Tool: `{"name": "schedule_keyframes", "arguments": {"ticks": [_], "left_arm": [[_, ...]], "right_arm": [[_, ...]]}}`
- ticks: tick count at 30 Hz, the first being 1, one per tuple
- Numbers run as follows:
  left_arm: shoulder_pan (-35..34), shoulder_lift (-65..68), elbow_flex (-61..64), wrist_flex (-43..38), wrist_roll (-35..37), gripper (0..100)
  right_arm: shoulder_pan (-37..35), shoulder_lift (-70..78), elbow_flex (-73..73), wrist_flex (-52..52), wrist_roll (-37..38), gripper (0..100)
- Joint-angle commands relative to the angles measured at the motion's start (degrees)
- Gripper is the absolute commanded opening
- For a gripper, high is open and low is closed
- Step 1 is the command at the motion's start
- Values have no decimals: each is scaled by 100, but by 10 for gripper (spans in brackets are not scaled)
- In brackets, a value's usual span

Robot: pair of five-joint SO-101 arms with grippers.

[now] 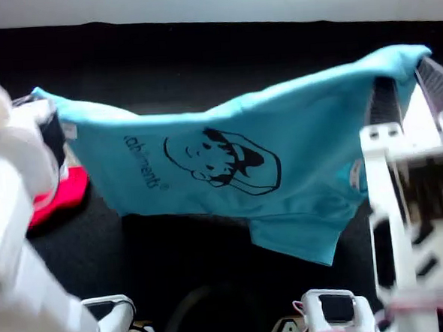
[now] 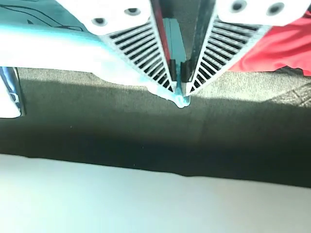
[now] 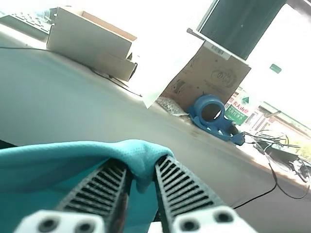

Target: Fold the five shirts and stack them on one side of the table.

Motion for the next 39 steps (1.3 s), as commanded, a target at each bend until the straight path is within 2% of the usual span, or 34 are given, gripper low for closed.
{"name": "schedule_keyframes", "arguments": {"ticks": [1,14,20,28,36,39], "left_arm": [[-75,-523,198,-9,-35,9],[-84,-1349,523,-9,-35,9],[-84,-1771,532,-9,-35,9],[-84,-2079,1165,-9,-26,9],[-84,-2554,1218,-9,-26,9],[-444,-2492,1402,-9,-26,9]], "right_arm": [[-13,-462,-180,40,-26,6],[-22,-1033,-251,-22,9,6],[-22,-1473,-242,-523,9,6],[-22,-1525,-242,-673,18,6],[-22,-1499,-180,-664,-26,6],[-48,-1314,136,-681,-35,6]]}}
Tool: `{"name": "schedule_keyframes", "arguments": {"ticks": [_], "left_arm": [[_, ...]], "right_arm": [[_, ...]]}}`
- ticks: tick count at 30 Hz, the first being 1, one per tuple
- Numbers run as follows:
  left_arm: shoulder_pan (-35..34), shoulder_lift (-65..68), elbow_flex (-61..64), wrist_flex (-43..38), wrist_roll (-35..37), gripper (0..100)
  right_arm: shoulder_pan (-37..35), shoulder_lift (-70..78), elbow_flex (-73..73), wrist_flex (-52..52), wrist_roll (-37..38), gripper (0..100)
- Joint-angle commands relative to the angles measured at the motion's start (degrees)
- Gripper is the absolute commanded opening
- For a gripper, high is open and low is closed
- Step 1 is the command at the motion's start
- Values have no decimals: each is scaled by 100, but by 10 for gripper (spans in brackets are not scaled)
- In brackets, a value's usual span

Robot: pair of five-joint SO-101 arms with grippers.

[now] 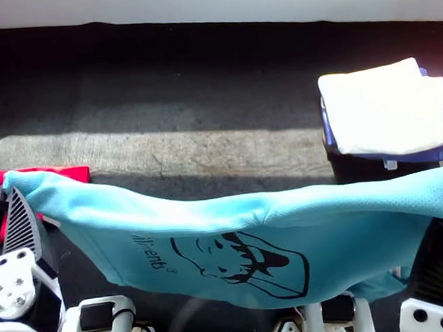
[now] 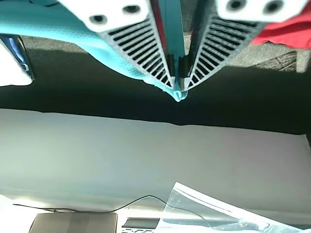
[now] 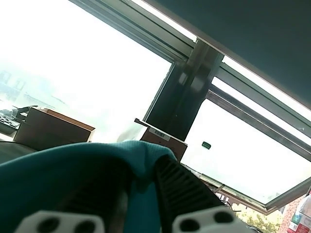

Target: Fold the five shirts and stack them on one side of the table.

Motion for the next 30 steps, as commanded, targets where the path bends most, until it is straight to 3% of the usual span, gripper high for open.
{"name": "schedule_keyframes", "arguments": {"ticks": [1,7,14,20,24,30], "left_arm": [[-479,127,330,-9,-26,9],[-664,848,1481,-352,-35,9],[-629,2396,2141,-1618,-35,9],[-4,4048,2105,-2505,-35,9],[189,5068,1341,-2822,-35,9],[163,6651,-1007,-2330,-114,9]], "right_arm": [[-119,321,400,-127,-35,6],[-822,927,1640,-549,0,6],[-840,2009,3574,-2492,0,6],[-840,3547,3925,-3679,-26,6],[-813,4620,3257,-3996,-26,6],[-734,5965,1763,-3978,-35,6]]}}
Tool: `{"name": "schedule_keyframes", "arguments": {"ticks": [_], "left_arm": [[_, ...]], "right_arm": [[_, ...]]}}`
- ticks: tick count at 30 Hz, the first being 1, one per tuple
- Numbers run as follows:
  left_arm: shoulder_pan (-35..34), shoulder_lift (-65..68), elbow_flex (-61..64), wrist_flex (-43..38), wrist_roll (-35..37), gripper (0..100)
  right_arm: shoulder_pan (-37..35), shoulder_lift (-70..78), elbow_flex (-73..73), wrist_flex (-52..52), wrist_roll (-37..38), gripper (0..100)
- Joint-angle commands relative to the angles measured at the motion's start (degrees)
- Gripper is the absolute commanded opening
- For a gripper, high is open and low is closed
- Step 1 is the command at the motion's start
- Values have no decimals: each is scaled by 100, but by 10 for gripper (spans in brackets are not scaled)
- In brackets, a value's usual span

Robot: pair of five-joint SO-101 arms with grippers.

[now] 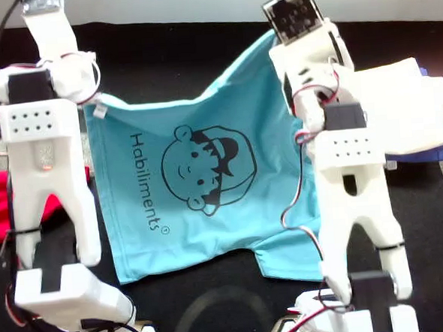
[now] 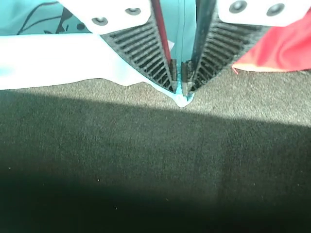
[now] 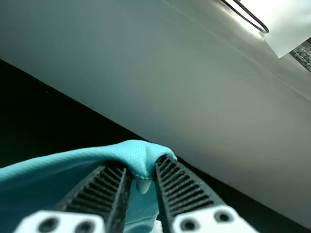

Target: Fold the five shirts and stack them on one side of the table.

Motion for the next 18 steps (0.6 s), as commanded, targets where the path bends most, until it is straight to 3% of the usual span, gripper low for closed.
{"name": "schedule_keyframes", "arguments": {"ticks": [1,10,18], "left_arm": [[48,778,-1613,396,-193,9],[75,3169,-2809,835,-246,9],[48,4321,-3468,941,-229,9]], "right_arm": [[84,549,-980,-101,-35,6],[66,1912,-1218,1288,-44,6],[84,2686,-1262,1604,-79,6]]}}
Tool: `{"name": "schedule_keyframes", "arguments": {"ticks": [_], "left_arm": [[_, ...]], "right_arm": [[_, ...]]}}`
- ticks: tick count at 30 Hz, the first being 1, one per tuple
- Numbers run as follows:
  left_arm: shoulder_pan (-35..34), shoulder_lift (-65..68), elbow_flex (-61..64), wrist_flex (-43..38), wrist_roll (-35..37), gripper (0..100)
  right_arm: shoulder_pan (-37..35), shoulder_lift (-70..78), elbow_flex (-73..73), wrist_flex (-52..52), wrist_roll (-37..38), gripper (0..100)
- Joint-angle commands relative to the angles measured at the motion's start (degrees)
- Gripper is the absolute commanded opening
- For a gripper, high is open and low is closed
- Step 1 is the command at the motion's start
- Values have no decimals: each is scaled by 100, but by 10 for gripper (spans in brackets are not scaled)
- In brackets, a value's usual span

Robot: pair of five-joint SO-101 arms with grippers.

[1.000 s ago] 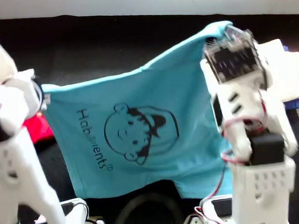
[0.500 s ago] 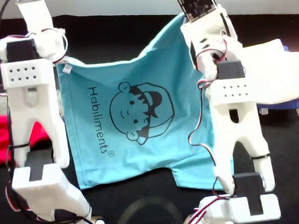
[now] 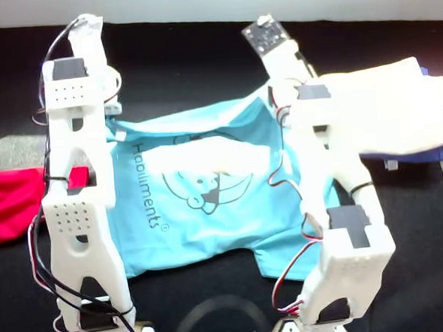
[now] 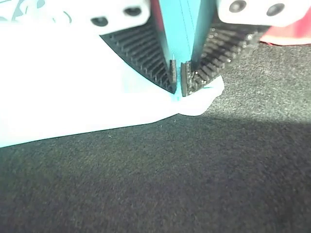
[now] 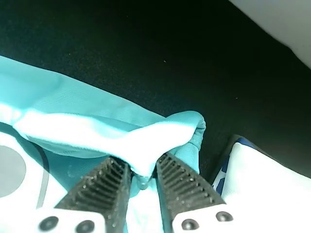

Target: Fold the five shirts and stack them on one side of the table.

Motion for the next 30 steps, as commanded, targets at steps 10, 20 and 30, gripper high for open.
{"name": "schedule_keyframes", "arguments": {"ticks": [10,20,30], "left_arm": [[-92,-180,-576,1758,-26,9],[-136,-2554,3222,1741,-369,9],[-136,-3960,5754,1495,-580,9]], "right_arm": [[321,-1226,-514,2422,-527,6],[321,-2018,136,3925,-536,6],[356,-4901,3908,3125,-492,6]]}}
